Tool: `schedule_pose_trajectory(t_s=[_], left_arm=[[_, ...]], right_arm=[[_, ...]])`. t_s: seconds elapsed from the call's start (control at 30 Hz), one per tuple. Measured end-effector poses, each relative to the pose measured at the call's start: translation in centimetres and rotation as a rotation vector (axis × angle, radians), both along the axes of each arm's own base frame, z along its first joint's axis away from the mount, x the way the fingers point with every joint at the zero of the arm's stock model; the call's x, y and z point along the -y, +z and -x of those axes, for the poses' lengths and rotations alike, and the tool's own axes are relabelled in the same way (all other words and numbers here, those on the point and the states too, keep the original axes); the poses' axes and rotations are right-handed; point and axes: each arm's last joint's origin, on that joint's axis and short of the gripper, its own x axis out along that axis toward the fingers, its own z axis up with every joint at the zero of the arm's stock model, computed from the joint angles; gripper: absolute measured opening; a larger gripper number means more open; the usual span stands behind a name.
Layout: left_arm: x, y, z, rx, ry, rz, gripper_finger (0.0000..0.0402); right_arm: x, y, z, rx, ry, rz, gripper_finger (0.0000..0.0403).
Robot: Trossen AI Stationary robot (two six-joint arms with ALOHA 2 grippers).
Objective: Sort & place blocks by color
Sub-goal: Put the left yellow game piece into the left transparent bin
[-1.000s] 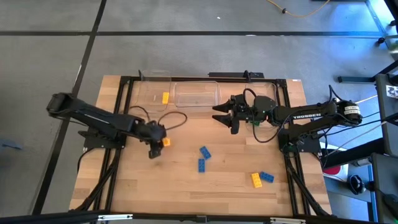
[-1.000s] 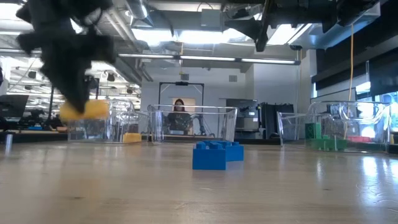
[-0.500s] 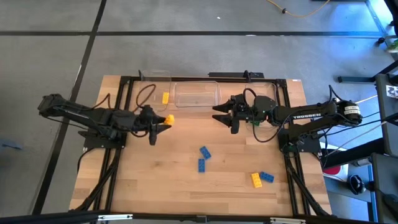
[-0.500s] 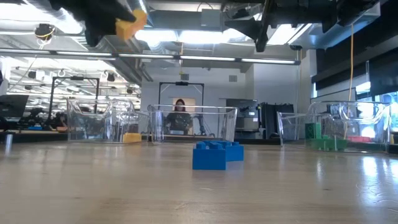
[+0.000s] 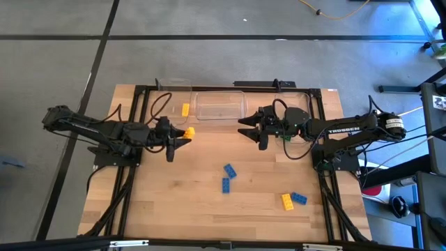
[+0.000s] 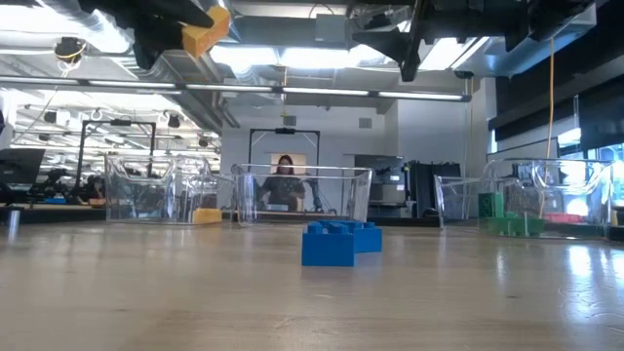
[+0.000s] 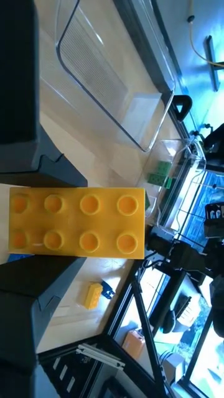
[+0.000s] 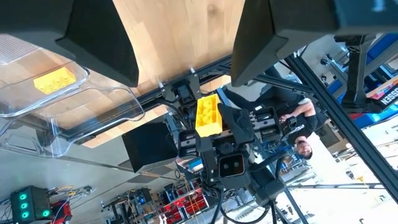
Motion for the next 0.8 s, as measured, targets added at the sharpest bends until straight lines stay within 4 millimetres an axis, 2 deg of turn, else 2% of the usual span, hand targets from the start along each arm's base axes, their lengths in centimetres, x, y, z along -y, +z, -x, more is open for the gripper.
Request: schedule_pose_trajectory(t_s=[0.8], left_arm=[[0.02,0.25,-0.06,0.021,-0.007,-0.018,0.0129]], right_arm=[[-0.01,-0.01,0.0,-0.001,0.0,0.002,0.0258]])
